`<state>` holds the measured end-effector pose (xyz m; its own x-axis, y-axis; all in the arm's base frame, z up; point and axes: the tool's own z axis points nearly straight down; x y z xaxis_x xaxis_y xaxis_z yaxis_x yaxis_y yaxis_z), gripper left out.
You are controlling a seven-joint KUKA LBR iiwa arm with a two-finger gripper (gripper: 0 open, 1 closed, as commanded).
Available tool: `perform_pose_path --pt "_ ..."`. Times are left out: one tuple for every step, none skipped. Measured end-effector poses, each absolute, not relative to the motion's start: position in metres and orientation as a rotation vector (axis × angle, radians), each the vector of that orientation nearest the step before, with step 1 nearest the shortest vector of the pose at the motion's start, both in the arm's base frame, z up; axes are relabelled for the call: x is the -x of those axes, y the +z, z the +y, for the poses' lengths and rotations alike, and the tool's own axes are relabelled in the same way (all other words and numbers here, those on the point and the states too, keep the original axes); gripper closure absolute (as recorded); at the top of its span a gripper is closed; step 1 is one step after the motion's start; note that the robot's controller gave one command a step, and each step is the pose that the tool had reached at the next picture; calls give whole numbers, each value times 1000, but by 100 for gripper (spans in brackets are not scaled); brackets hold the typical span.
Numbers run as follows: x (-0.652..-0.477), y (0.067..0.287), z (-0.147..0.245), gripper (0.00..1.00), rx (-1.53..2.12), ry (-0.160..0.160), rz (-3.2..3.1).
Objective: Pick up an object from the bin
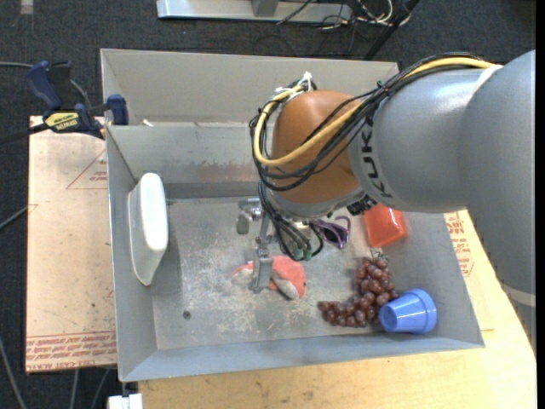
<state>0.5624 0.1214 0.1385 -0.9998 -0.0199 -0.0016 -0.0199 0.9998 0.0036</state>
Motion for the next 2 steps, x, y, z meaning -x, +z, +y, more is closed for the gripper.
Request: perform_pose_path --pt "-569 119 104 0 371 4 3117" --pt "-579 94 55 0 338 9 3120"
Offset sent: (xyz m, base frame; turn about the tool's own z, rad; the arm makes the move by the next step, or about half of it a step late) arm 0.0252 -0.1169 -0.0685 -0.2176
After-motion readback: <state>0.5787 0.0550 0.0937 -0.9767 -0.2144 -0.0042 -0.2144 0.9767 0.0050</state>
